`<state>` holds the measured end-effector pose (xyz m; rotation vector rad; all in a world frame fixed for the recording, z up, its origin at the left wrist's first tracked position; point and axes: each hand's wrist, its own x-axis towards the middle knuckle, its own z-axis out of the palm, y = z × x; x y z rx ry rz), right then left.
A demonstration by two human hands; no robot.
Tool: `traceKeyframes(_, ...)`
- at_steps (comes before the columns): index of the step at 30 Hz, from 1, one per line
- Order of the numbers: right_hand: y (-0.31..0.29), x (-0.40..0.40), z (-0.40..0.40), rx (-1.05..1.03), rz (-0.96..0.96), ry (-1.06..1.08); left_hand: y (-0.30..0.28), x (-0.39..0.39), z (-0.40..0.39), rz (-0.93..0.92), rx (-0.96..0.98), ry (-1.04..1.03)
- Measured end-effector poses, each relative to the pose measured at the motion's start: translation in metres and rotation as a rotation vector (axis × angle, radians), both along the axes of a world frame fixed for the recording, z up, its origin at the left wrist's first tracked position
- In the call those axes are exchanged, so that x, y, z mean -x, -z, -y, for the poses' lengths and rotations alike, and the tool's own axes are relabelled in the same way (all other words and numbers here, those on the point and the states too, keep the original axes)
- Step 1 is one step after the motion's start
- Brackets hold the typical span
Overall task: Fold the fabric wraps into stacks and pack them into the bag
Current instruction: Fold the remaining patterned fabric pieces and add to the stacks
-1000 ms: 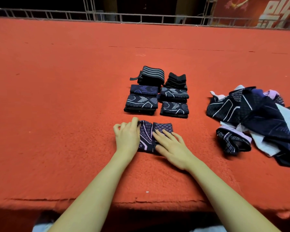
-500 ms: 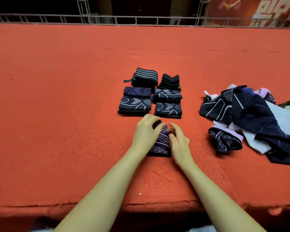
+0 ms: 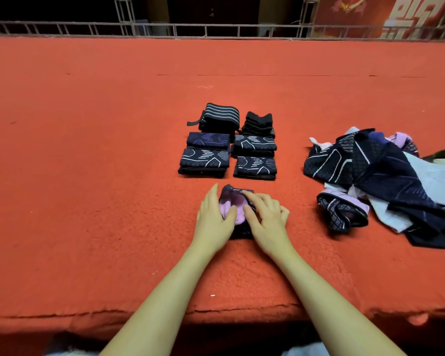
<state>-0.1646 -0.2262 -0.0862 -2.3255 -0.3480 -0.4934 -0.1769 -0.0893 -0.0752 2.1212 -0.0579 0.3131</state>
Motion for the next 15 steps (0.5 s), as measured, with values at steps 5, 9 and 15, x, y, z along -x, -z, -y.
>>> traceKeyframes(5,0.001,-0.001,0.000,-0.035,0.012,0.075,0.008,0.002,-0.005,-0.028,-0.212,0.173)
traceKeyframes(9,-0.004,0.000,0.003,-0.151,0.029,0.062,0.003,0.002,-0.008,-0.046,-0.534,0.261)
traceKeyframes(15,-0.003,0.013,0.005,-0.097,0.191,-0.047,0.001,-0.006,-0.022,-0.104,-0.606,0.294)
